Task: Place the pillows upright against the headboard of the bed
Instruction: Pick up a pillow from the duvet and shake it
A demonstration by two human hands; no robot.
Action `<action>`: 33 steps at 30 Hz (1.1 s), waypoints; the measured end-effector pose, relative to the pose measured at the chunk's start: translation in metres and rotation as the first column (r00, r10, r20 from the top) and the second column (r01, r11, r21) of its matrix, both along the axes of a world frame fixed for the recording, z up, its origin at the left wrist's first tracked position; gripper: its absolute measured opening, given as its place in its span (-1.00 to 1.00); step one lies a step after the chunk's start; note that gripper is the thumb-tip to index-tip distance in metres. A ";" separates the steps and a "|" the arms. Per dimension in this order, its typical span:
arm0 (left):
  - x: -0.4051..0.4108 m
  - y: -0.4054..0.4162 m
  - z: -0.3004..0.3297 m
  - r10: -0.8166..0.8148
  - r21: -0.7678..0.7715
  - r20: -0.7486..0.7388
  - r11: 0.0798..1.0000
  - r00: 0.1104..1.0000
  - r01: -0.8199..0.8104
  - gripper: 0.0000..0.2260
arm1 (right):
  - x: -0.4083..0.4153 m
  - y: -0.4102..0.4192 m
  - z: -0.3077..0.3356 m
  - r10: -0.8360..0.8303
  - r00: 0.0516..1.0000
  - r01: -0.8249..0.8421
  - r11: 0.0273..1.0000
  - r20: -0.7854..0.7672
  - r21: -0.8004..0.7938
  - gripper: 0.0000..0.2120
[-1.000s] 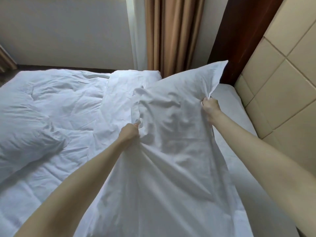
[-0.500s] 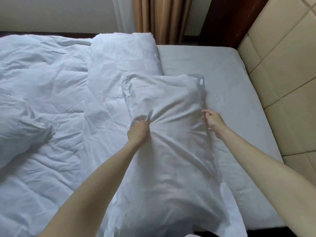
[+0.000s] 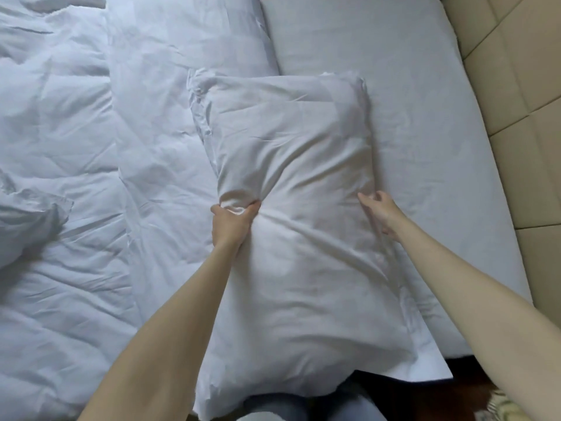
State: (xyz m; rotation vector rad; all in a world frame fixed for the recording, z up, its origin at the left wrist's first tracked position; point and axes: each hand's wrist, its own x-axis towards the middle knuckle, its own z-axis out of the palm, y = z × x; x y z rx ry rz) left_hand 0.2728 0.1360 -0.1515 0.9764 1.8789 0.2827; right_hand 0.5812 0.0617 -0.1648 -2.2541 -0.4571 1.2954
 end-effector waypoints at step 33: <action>0.279 0.134 0.173 -0.211 0.577 0.411 0.814 0.887 -0.074 -0.75 | 0.268 0.143 0.234 -0.103 0.950 -0.124 0.740 0.294 0.661 -0.75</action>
